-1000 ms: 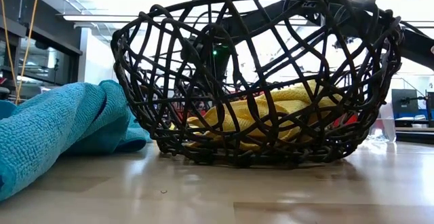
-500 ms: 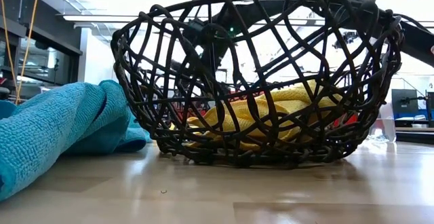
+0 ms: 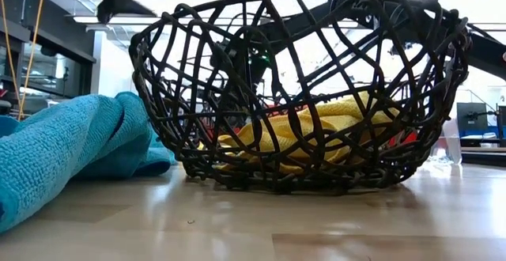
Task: Sort microfiber towel by color & place in baskets
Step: Put the yellow towel into the black basket
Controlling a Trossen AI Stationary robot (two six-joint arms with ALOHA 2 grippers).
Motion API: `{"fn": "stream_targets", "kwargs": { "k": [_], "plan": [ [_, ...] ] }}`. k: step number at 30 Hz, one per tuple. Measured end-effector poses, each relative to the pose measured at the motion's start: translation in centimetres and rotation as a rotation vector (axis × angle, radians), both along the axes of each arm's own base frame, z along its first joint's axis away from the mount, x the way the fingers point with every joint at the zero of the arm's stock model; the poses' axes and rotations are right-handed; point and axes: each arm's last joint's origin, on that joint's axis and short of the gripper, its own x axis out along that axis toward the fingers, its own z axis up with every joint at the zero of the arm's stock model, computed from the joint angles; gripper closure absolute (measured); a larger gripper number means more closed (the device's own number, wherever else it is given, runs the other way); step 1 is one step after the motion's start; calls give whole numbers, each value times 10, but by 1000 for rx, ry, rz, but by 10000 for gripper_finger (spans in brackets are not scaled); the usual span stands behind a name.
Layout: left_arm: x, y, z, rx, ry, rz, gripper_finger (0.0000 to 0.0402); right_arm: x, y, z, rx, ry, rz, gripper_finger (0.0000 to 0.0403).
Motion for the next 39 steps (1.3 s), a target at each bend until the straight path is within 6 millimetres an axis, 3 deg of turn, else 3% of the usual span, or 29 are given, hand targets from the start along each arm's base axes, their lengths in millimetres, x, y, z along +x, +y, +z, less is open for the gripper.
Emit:
{"fn": "stream_targets", "kwargs": {
  "k": [6,9,11,16,21,25,29,32,36,39],
  "plan": [
    [2,1,-12,-63,91,61,179,-1,0,1,48,-17,30,401],
    [8,3,-15,-75,118,63,179,0,-2,21,19,-95,84,401],
    [14,3,-19,-80,141,61,179,-4,-4,52,-67,-132,101,402],
    [36,8,-20,-55,222,33,179,-49,6,171,-374,-198,132,402],
    [78,24,-14,3,432,-61,179,-104,34,247,-554,-177,123,402],
    [116,56,-22,59,692,-65,179,-152,64,303,-661,-227,84,402],
    [150,93,-39,112,861,-71,203,-179,89,320,-697,-171,63,403],
    [167,122,-60,114,960,-104,255,-192,108,324,-693,-111,58,403],
    [175,158,-97,9,1036,-150,366,-201,126,319,-674,-17,45,403],
    [172,177,-123,-93,1074,-155,389,-197,137,312,-665,26,46,403]
  ]
}}
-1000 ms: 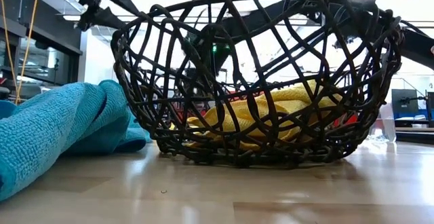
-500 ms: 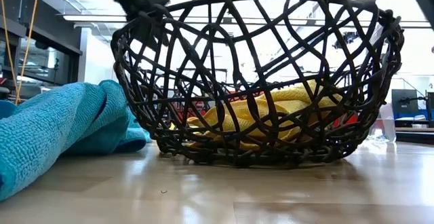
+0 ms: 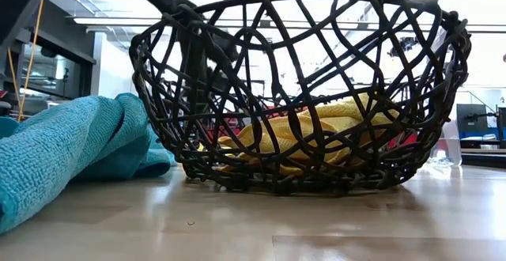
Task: Sort microfiber towel by color & place in baskets
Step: Put the yellow towel into the black basket
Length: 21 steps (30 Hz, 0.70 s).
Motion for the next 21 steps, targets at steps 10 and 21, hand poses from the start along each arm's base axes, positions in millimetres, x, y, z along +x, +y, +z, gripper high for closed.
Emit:
{"fn": "stream_targets", "kwargs": {
  "k": [10,21],
  "plan": [
    [0,16,-46,-31,126,86,401,6,21,-2,-29,3,37,403],
    [38,-28,-55,-144,-9,-23,401,6,25,-3,-33,27,65,403]
  ]
}}
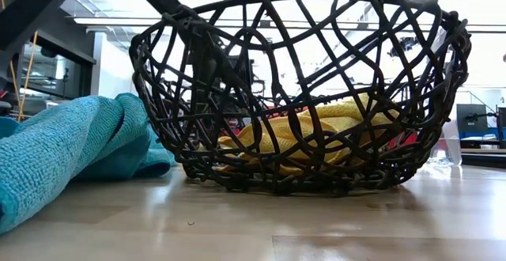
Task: Sort microfiber towel by color & place in baskets
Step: Put the yellow towel into the black basket
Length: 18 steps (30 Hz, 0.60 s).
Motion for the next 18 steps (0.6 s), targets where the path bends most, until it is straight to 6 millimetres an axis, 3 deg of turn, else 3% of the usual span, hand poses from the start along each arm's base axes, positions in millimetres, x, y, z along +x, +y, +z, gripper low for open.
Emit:
{"fn": "stream_targets", "kwargs": {
  "k": [6,10,13,18],
  "plan": [
    [19,-30,8,33,-56,-75,401,-1,1,-2,17,24,30,403],
    [14,-28,23,57,10,-67,401,-4,-2,-4,24,73,24,403],
    [6,-23,46,79,-26,-46,401,-7,-7,-6,25,101,11,403],
    [-20,-21,101,150,-151,12,401,-8,-19,-5,44,100,30,403]
  ]
}}
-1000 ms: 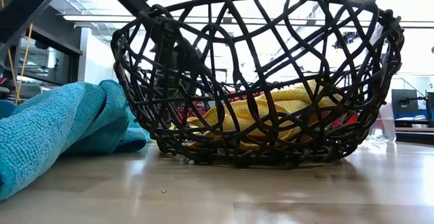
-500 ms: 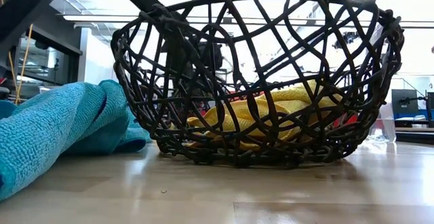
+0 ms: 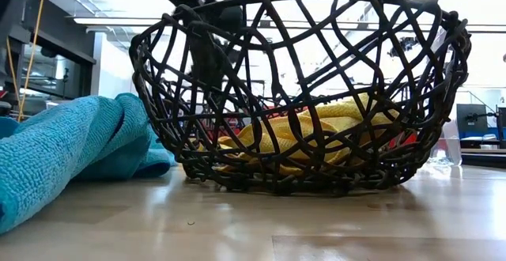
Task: Sort microfiber towel by color & place in baskets
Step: Put the yellow towel into the black basket
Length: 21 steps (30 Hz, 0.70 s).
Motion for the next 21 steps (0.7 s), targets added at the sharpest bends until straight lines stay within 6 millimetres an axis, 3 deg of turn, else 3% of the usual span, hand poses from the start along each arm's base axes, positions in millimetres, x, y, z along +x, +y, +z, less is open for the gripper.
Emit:
{"fn": "stream_targets", "kwargs": {
  "k": [4,9,14,21],
  "plan": [
    [-34,-10,46,69,-127,41,401,9,-10,-2,23,-20,53,403],
    [-84,-35,79,111,-309,94,401,46,-28,-23,73,-33,166,403],
    [-131,-67,78,72,-470,195,401,103,-48,-73,145,-5,272,403],
    [-175,-102,55,-45,-627,308,401,166,-67,-174,344,118,379,399]
  ]
}}
